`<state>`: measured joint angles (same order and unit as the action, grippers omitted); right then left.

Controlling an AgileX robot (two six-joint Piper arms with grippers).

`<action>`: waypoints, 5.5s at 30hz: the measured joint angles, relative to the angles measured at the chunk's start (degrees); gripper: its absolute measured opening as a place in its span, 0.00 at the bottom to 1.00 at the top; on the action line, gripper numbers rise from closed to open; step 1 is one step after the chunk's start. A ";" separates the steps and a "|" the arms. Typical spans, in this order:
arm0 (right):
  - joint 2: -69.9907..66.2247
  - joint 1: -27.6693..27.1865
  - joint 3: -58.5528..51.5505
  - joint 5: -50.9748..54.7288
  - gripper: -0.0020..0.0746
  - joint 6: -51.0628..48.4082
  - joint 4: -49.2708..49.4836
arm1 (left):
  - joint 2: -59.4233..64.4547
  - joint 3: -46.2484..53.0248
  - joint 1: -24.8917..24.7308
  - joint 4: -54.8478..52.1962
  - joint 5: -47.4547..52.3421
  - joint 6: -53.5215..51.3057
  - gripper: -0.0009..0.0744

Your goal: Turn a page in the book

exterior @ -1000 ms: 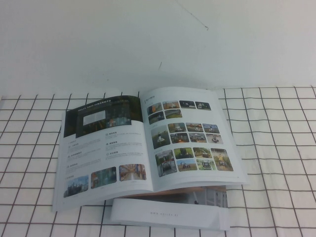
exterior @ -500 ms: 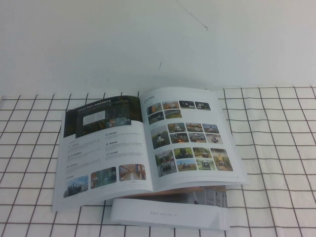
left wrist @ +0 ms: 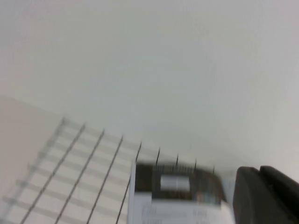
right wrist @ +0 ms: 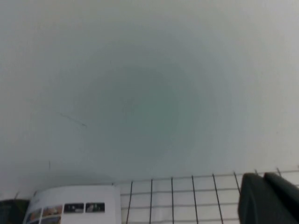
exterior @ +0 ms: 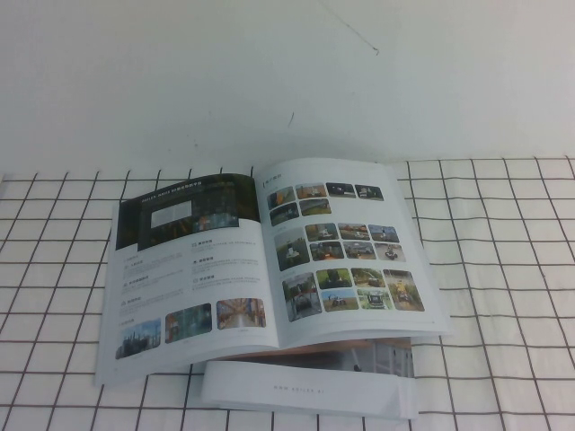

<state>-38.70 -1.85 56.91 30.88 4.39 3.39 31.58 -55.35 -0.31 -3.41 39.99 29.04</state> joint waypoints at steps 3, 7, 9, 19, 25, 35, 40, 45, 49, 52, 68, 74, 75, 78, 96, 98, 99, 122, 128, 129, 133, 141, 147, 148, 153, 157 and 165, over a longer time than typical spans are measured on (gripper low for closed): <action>-3.43 0.40 0.00 5.47 0.02 -3.15 2.00 | 4.96 0.00 -1.79 4.37 7.80 -8.34 0.01; -5.09 0.87 -0.11 7.46 0.02 -6.93 4.56 | 10.00 0.00 -3.08 8.53 11.24 -18.11 0.01; -5.50 1.24 -0.89 7.22 0.02 -8.38 6.80 | 12.01 0.00 -3.06 11.60 11.32 -19.56 0.01; -12.61 2.96 -6.69 9.88 0.02 -11.00 18.36 | 25.04 0.00 -3.06 24.83 8.84 -25.10 0.01; -18.66 2.96 -7.30 11.95 0.02 -29.71 32.47 | 34.55 0.00 -3.06 26.87 7.77 -28.73 0.01; -29.82 2.96 -7.30 11.62 0.02 -48.28 42.02 | 46.31 0.00 -3.06 38.25 3.00 -40.77 0.01; -36.11 2.96 -7.30 11.28 0.02 -53.98 45.78 | 52.78 0.00 -3.06 40.22 -0.69 -43.86 0.01; -41.92 2.96 -7.30 11.15 0.05 -61.42 53.12 | 59.40 0.00 -3.06 40.94 -1.59 -45.19 0.01; -46.60 2.96 -7.30 11.15 0.16 -65.20 58.16 | 63.96 -0.08 -3.06 42.16 -2.84 -46.87 0.01; -49.46 2.96 -7.30 11.15 0.27 -67.17 60.56 | 67.49 -0.12 -3.06 42.61 -4.04 -47.74 0.01; -67.26 2.99 -6.41 8.78 0.56 -83.86 75.74 | 75.52 -1.25 -3.06 43.83 -3.33 -49.23 0.01; -73.21 2.99 -2.61 9.13 0.56 -85.14 77.08 | 75.52 -1.25 -3.06 43.86 -3.33 -49.23 0.01; -74.05 2.99 -1.98 9.57 0.56 -85.25 77.13 | 75.52 -1.25 -3.06 43.86 -3.33 -49.23 0.01; -76.18 2.99 -0.48 11.07 0.56 -85.28 77.41 | 75.52 -1.25 -3.06 43.86 -3.33 -49.23 0.01; -80.41 7.27 0.92 13.50 0.56 -87.76 81.68 | 75.52 -1.25 -3.06 43.86 -3.33 -49.39 0.01; -80.41 7.93 0.92 13.50 0.56 -87.98 82.11 | 75.52 -1.25 -3.06 43.86 -3.33 -49.39 0.01; -80.41 7.91 0.92 13.50 0.56 -87.98 82.41 | 75.52 -1.25 -3.06 43.86 -3.33 -49.39 0.01; -71.89 8.83 0.82 20.80 0.57 -92.17 87.85 | 75.52 -1.25 -3.06 44.07 -3.33 -50.11 0.01; -71.89 9.37 0.96 29.97 0.57 -94.91 92.98 | 75.52 -1.25 -3.06 44.07 -3.33 -50.34 0.01; -71.89 9.73 1.11 31.05 0.57 -95.02 93.11 | 75.52 -1.25 -3.06 44.07 -3.33 -50.34 0.01; -71.89 12.67 3.38 32.73 0.57 -95.12 93.35 | 75.52 -1.25 -3.06 44.07 -3.33 -50.46 0.01; -71.89 22.45 8.95 30.56 0.57 -95.12 93.35 | 75.40 -1.30 -3.06 44.15 -3.29 -50.46 0.01; -71.89 27.25 12.20 27.44 0.57 -95.23 93.35 | 73.48 -2.34 -3.06 43.67 -1.91 -50.91 0.01; -71.89 27.64 12.60 27.08 0.57 -95.22 93.35 | 72.41 -2.84 -3.06 43.67 -1.62 -50.91 0.01; -71.89 28.91 12.97 26.17 0.57 -95.34 93.35 | 64.37 -5.80 -3.06 43.23 1.23 -50.91 0.01; -71.89 30.81 13.06 22.50 0.57 -96.20 93.35 | 56.19 -8.59 -3.06 42.00 3.21 -50.21 0.01; -76.99 34.78 14.05 17.03 0.57 -99.88 93.47 | 37.88 -12.72 -3.06 40.97 4.31 -49.21 0.01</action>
<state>-115.69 32.93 70.96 47.92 -95.49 96.85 69.46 -68.07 -3.38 37.56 44.30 -20.17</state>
